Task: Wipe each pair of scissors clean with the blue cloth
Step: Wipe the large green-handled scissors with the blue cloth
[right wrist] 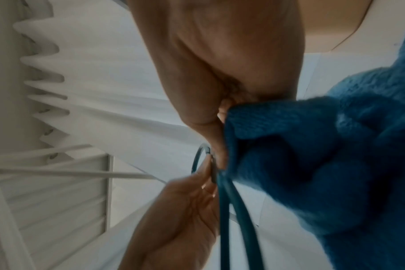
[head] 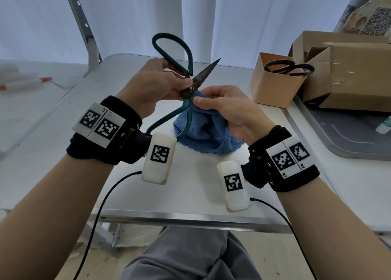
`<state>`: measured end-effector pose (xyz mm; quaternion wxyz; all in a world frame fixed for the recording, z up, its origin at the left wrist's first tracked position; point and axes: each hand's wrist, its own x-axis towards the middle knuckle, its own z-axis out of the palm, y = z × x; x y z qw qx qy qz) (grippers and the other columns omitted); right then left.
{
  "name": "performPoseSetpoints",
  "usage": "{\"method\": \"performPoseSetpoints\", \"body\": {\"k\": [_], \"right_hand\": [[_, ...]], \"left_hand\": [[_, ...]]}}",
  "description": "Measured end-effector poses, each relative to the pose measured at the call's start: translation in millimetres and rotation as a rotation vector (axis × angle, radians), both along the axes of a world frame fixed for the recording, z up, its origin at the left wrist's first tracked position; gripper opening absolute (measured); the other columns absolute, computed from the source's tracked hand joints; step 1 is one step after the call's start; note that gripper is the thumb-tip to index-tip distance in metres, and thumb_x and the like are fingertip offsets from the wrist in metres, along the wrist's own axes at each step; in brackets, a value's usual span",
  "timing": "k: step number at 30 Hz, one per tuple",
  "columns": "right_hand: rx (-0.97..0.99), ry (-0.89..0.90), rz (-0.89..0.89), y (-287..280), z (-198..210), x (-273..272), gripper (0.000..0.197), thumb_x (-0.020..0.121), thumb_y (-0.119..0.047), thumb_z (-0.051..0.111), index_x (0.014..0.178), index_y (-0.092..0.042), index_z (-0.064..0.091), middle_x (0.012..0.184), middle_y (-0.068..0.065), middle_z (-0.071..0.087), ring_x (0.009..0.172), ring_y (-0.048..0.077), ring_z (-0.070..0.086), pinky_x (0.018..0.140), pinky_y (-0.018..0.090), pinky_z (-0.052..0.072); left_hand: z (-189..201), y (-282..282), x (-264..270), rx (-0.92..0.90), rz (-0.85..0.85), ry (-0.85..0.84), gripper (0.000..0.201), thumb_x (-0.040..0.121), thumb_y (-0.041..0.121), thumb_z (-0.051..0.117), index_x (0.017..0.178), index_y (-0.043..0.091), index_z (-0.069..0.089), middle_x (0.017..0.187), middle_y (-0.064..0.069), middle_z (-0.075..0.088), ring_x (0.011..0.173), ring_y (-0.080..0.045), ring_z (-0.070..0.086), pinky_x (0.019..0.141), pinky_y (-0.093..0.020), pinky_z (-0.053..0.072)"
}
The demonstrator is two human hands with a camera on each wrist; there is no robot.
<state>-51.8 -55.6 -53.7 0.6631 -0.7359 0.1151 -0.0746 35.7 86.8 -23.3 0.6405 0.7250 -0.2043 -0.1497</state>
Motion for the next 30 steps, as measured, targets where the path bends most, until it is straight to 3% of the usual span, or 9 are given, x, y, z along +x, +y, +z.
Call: {"method": "performPoseSetpoints", "body": {"k": [3, 5, 8, 12, 14, 17, 22, 26, 30], "right_hand": [[0.048, 0.029, 0.044, -3.9, 0.8, -1.4, 0.012, 0.090, 0.004, 0.066, 0.091, -0.008, 0.069, 0.090, 0.013, 0.071, 0.084, 0.022, 0.068, 0.084, 0.033, 0.058], [-0.012, 0.040, 0.022, -2.7, -0.2, -1.8, 0.006, 0.089, -0.006, 0.070, 0.086, -0.008, 0.066, 0.089, 0.012, 0.069, 0.081, 0.020, 0.066, 0.082, 0.033, 0.057], [-0.052, 0.033, -0.023, -3.1, -3.2, -2.6, 0.016, 0.087, -0.019, 0.075, 0.083, -0.007, 0.065, 0.087, 0.012, 0.069, 0.077, 0.018, 0.066, 0.078, 0.033, 0.058], [0.088, 0.037, 0.005, -6.3, -4.9, -5.3, 0.008, 0.088, 0.000, 0.069, 0.092, -0.007, 0.069, 0.095, 0.014, 0.072, 0.086, 0.022, 0.069, 0.087, 0.035, 0.059], [0.043, 0.048, 0.004, -6.1, -6.6, -6.3, 0.006, 0.089, -0.005, 0.071, 0.088, -0.009, 0.067, 0.090, 0.012, 0.070, 0.082, 0.020, 0.068, 0.082, 0.031, 0.059], [-0.102, 0.030, -0.054, -6.1, -8.8, -5.8, 0.023, 0.087, -0.024, 0.076, 0.075, -0.010, 0.062, 0.078, 0.010, 0.063, 0.071, 0.016, 0.061, 0.068, 0.028, 0.053], [0.026, 0.017, -0.007, -9.1, -6.8, -6.9, 0.005, 0.088, -0.003, 0.070, 0.087, -0.007, 0.069, 0.085, 0.011, 0.070, 0.076, 0.018, 0.067, 0.073, 0.026, 0.058], [-0.098, 0.000, -0.026, -10.1, -8.9, -7.2, 0.021, 0.087, -0.018, 0.076, 0.073, -0.010, 0.061, 0.072, 0.006, 0.061, 0.067, 0.014, 0.058, 0.065, 0.027, 0.050], [-0.004, -0.005, -0.007, -11.4, -8.4, -7.5, 0.009, 0.087, -0.005, 0.072, 0.082, -0.009, 0.066, 0.079, 0.006, 0.066, 0.074, 0.017, 0.063, 0.070, 0.025, 0.055]], "left_hand": [[-1.5, -1.2, -1.3, 0.007, 0.005, -0.008, 0.037, 0.087, -0.003, 0.070, 0.121, -0.010, 0.058, 0.106, -0.023, 0.069, 0.079, -0.024, 0.072, 0.066, -0.025, 0.060], [-1.7, -1.6, -1.6, 0.005, 0.001, -0.010, 0.035, 0.087, -0.003, 0.070, 0.120, -0.009, 0.058, 0.106, -0.022, 0.070, 0.081, -0.024, 0.073, 0.067, -0.025, 0.060], [-1.0, -2.2, -2.9, -0.013, -0.021, 0.019, 0.028, 0.089, -0.003, 0.067, 0.116, -0.008, 0.061, 0.105, -0.019, 0.070, 0.083, -0.023, 0.072, 0.066, -0.022, 0.058], [-3.3, -2.6, -2.4, 0.020, 0.018, -0.004, 0.034, 0.087, -0.004, 0.069, 0.119, -0.008, 0.058, 0.107, -0.023, 0.070, 0.077, -0.022, 0.073, 0.063, -0.022, 0.058], [-3.3, -3.3, -2.4, 0.025, 0.016, -0.012, 0.035, 0.087, -0.003, 0.070, 0.120, -0.008, 0.058, 0.107, -0.022, 0.070, 0.075, -0.020, 0.074, 0.063, -0.022, 0.058], [-0.7, -3.2, -1.6, 0.001, 0.006, 0.012, 0.031, 0.089, -0.003, 0.068, 0.119, -0.009, 0.059, 0.104, -0.019, 0.071, 0.075, -0.018, 0.075, 0.064, -0.022, 0.058], [0.9, -1.5, 0.5, -0.014, 0.029, 0.019, 0.036, 0.087, -0.004, 0.069, 0.120, -0.008, 0.057, 0.104, -0.021, 0.070, 0.076, -0.022, 0.074, 0.064, -0.023, 0.058], [2.5, -0.2, 2.5, -0.018, 0.024, 0.024, 0.030, 0.089, -0.003, 0.068, 0.117, -0.005, 0.059, 0.099, -0.016, 0.071, 0.074, -0.018, 0.075, 0.065, -0.023, 0.059], [2.2, -0.9, 2.5, -0.023, 0.027, 0.030, 0.031, 0.088, -0.004, 0.068, 0.117, -0.004, 0.058, 0.096, -0.015, 0.071, 0.073, -0.019, 0.075, 0.064, -0.024, 0.059]]}}
